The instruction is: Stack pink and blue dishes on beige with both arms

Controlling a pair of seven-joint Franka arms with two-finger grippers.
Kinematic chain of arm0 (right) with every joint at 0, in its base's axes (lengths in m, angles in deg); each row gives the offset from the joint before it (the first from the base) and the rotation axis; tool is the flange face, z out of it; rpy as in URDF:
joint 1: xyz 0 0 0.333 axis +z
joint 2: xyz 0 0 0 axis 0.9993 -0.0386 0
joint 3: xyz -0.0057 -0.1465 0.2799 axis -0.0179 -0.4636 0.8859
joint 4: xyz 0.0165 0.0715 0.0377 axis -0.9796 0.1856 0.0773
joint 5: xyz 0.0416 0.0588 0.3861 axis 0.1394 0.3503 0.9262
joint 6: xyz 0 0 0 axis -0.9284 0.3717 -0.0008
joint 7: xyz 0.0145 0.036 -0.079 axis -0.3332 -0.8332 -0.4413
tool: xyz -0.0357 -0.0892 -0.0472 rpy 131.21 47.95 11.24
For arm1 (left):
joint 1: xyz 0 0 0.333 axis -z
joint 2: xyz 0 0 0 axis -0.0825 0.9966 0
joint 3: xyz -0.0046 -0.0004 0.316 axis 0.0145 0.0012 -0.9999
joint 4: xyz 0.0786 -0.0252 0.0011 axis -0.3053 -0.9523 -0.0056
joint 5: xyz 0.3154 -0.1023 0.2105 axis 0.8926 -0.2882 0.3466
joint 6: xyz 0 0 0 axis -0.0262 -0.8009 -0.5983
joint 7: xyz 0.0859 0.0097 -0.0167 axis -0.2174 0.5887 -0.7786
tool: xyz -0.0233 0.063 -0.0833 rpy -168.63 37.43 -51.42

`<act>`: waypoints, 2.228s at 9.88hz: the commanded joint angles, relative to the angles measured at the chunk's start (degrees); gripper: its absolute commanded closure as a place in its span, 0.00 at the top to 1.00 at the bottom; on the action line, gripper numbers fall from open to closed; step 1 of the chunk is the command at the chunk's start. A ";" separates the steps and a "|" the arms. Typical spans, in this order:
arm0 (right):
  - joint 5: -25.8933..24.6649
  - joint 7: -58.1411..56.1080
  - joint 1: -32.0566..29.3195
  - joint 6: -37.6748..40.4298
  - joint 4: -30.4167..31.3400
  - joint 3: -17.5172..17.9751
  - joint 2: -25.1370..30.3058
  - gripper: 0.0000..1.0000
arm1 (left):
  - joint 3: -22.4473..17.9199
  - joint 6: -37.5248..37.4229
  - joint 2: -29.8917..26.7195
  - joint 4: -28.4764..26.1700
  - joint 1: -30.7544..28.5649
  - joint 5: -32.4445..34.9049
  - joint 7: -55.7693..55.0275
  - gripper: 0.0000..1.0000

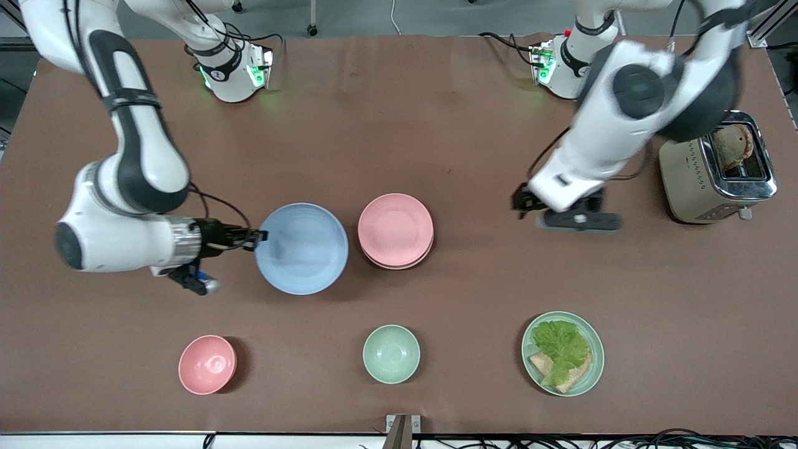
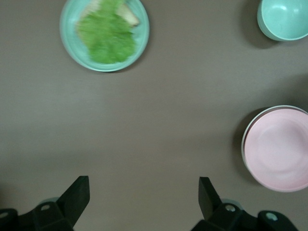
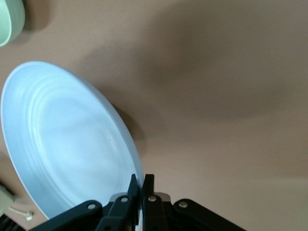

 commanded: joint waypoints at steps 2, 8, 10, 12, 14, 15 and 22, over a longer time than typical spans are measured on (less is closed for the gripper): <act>-1.33 3.98 -0.59 -21.04 18.22 10.97 4.53 0.00 | -8.32 -9.79 -10.33 -2.27 0.18 -2.17 13.23 1.00; -1.33 6.28 2.74 -39.38 26.09 15.40 2.78 0.01 | -7.91 -24.89 -6.79 17.88 -4.30 1.78 13.87 1.00; -1.33 6.19 3.97 -41.14 26.09 15.40 1.72 0.02 | -8.17 -27.75 -5.26 21.28 -4.56 1.53 13.96 1.00; -1.33 6.19 4.59 -43.43 26.18 15.40 0.23 0.03 | -7.91 -28.19 -5.96 19.62 -5.00 1.17 12.91 1.00; -1.33 6.01 4.94 -43.79 26.18 15.40 -0.74 0.13 | -7.82 -28.20 -6.05 18.83 -5.44 0.91 12.29 1.00; -1.51 5.75 4.77 -43.61 26.09 15.32 -0.74 0.57 | -7.82 -28.20 -6.66 18.39 -5.53 0.91 11.68 1.00; -20.29 5.05 -4.46 -9.31 17.60 5.00 19.71 1.00 | -7.82 -28.20 -6.84 18.12 -5.53 0.91 10.70 1.00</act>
